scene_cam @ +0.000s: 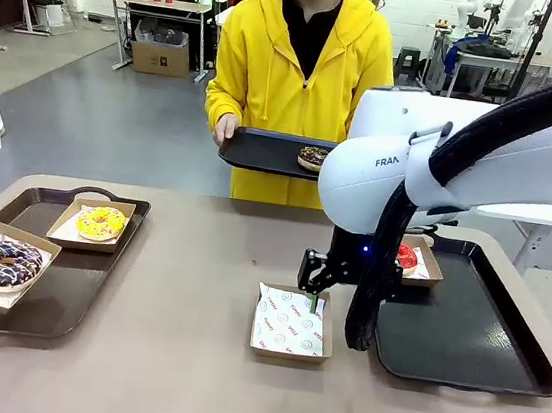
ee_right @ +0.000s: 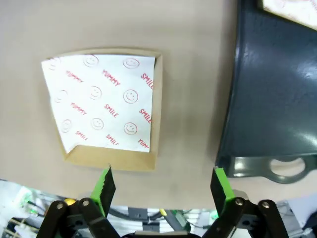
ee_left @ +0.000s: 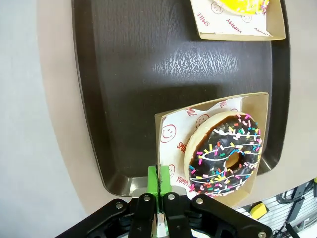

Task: Individually package the donuts and arrange them on the tray.
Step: Place the picked Paper togo box on the Handle tray while simultaneously picking up another Paper togo box from the table with the other hand.

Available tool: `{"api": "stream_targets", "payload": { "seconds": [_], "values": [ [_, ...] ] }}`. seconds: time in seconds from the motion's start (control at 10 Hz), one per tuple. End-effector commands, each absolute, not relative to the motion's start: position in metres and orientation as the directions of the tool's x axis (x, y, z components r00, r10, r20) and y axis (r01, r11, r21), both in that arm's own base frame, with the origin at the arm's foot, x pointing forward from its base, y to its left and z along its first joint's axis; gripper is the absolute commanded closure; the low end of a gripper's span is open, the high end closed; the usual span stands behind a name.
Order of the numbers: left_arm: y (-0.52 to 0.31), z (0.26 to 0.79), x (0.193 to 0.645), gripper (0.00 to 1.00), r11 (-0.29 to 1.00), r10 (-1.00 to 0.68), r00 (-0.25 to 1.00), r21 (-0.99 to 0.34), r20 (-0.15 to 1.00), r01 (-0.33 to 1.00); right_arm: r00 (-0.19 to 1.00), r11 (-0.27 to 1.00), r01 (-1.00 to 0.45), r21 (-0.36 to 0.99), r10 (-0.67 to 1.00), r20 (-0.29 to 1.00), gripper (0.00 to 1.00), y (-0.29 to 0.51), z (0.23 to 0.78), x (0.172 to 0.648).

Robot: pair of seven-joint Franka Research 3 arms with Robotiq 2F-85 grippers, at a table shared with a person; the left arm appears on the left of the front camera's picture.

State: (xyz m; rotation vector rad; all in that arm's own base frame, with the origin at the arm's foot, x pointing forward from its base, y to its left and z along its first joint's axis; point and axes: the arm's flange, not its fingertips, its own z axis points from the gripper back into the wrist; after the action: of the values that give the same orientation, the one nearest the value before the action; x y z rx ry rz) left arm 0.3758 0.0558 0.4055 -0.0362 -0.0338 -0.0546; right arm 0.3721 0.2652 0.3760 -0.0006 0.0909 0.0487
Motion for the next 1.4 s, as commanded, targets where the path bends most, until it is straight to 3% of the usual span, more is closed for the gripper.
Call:
{"api": "stream_targets", "payload": {
  "seconds": [0.0,0.1,0.6,0.8,1.3],
  "values": [
    [0.05,0.404,0.368,0.99,1.0,-0.025,0.998,0.016,0.05,0.025,0.995,0.997,-0.068,0.021,0.069,-0.073,0.0,0.273,0.373,0.38],
    [0.056,0.405,0.376,0.99,0.998,-0.054,0.998,-0.035,0.035,0.055,0.995,0.999,-0.049,0.002,0.049,-0.091,0.0,0.265,0.376,0.372],
    [0.053,0.404,0.381,0.99,0.999,-0.023,0.999,-0.046,0.026,0.024,0.994,0.999,-0.045,-0.012,0.043,-0.105,0.0,0.272,0.354,0.373],
    [0.052,0.404,0.386,0.99,0.997,0.021,0.996,-0.074,0.087,-0.014,0.994,1.0,-0.03,-0.002,0.029,-0.109,0.0,0.274,0.34,0.375],
    [0.046,0.391,0.396,0.99,0.998,0.035,0.996,-0.056,0.083,-0.03,0.999,1.0,0.015,0.0,-0.015,-0.046,0.0,0.275,0.315,0.38]
  ]
}}
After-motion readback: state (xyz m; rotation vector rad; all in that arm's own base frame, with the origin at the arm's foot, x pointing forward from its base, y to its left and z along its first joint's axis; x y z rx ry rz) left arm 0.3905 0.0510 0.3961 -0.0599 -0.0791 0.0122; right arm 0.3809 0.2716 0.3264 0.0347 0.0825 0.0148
